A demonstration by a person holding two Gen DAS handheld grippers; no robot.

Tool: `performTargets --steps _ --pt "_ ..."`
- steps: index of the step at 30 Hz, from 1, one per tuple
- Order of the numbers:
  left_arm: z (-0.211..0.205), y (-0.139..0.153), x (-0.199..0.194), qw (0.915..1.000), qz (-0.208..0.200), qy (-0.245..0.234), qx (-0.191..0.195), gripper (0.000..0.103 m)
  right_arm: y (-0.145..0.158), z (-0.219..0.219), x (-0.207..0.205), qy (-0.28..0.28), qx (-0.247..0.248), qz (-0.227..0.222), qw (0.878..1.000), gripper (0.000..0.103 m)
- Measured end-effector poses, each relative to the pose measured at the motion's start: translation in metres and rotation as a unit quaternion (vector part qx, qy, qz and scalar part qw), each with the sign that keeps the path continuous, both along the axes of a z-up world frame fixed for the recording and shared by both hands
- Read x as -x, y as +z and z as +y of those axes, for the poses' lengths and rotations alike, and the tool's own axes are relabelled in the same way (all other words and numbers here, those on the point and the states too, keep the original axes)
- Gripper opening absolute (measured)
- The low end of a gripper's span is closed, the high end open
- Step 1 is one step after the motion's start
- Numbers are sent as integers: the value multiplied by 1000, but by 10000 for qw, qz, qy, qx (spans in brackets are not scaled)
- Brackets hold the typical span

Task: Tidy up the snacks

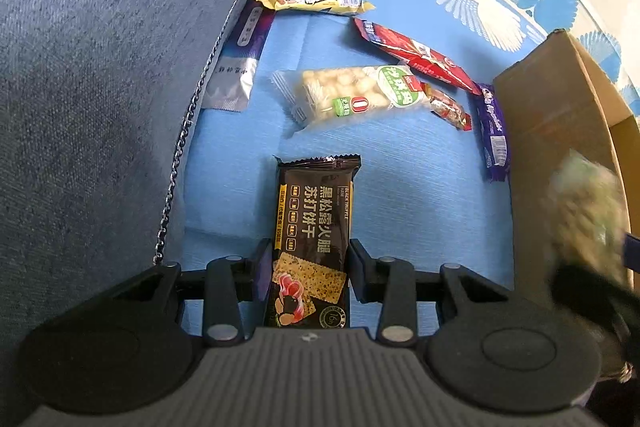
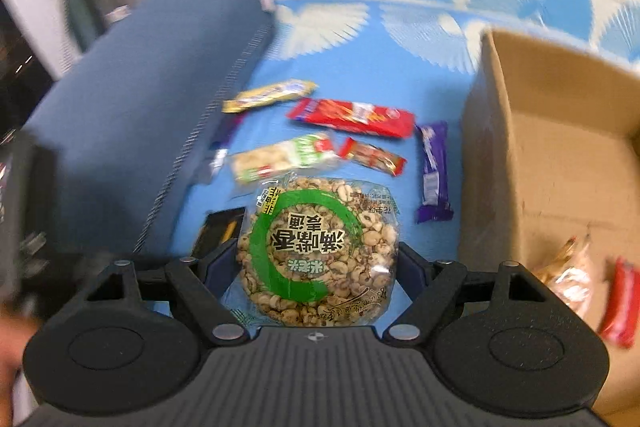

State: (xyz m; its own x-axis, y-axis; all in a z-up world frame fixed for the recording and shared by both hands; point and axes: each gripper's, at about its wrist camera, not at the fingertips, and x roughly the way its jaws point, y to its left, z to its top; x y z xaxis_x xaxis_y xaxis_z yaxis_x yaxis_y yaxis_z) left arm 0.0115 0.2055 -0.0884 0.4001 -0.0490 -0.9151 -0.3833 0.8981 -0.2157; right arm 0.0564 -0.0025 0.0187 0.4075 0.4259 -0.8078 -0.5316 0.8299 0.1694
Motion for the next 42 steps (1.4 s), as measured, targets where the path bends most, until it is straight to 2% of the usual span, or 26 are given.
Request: performTargets --steps 4,9,13,15,20,25,42 --pt "-2 -1 1 9999 -21 -142 -46 43 6 -10 37 602 132 -327 9976 82" --pt "-5 -2 2 9996 8 -252 -150 43 -23 -13 77 1168 301 -519 9913 82" --pt "-7 -1 1 9991 -5 -363 -201 43 -60 -13 82 1107 342 -262 9929 82" --pt "-8 -2 0 9990 3 -409 -190 43 -69 -12 82 1094 396 -259 9929 82" --pt "-11 -5 -2 9986 52 -491 -192 43 -85 -10 68 907 358 132 9951 82" --pt "-15 -9 -4 9973 174 -654 -298 43 -95 -9 62 720 395 342 9960 82" --pt "-20 -12 -3 9958 208 -805 -393 48 -98 -5 64 743 530 183 9957 85"
